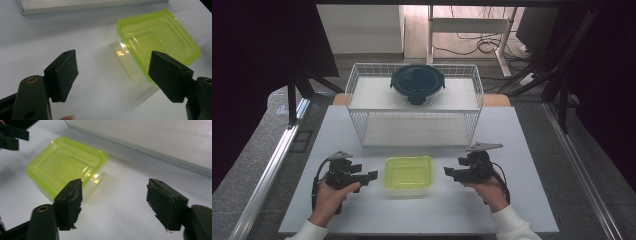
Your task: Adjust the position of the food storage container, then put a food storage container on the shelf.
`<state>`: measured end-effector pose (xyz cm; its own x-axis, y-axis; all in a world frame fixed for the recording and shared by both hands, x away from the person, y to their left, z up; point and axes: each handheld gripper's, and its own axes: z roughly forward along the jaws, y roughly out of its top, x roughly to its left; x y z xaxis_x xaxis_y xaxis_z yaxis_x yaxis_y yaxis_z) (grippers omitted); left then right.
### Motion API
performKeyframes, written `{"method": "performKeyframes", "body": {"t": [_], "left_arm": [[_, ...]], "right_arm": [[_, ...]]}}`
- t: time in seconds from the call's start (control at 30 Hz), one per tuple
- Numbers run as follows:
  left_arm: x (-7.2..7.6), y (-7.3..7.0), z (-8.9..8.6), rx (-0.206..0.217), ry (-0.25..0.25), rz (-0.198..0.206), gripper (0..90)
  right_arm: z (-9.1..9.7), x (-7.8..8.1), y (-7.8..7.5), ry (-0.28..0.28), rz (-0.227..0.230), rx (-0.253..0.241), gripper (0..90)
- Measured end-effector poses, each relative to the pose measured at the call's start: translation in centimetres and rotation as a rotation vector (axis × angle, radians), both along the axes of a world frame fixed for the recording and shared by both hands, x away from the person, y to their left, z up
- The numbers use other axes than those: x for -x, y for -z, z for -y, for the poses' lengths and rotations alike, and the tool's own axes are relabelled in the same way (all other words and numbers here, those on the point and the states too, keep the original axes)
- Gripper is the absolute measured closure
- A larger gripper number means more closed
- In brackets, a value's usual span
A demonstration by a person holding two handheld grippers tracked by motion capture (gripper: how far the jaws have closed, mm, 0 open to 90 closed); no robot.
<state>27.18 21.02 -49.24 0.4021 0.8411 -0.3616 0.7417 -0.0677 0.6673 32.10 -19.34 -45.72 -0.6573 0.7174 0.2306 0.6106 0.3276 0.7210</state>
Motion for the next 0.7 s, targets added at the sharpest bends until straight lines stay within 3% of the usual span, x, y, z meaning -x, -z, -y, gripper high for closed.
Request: {"method": "performKeyframes", "body": {"t": [0.4, 0.7], "left_arm": [[0.08, -0.37, -0.11, 0.004, -0.002, 0.013, 22.5], [0.36, -0.75, 0.00, 0.035, 0.002, 0.019, 21.8]], "right_arm": [[-0.42, 0.45, 0.03, 0.014, -0.009, -0.016, 25.2], [-0.39, 0.00, 0.28, 0.049, -0.058, -0.062, 26.7]]}}
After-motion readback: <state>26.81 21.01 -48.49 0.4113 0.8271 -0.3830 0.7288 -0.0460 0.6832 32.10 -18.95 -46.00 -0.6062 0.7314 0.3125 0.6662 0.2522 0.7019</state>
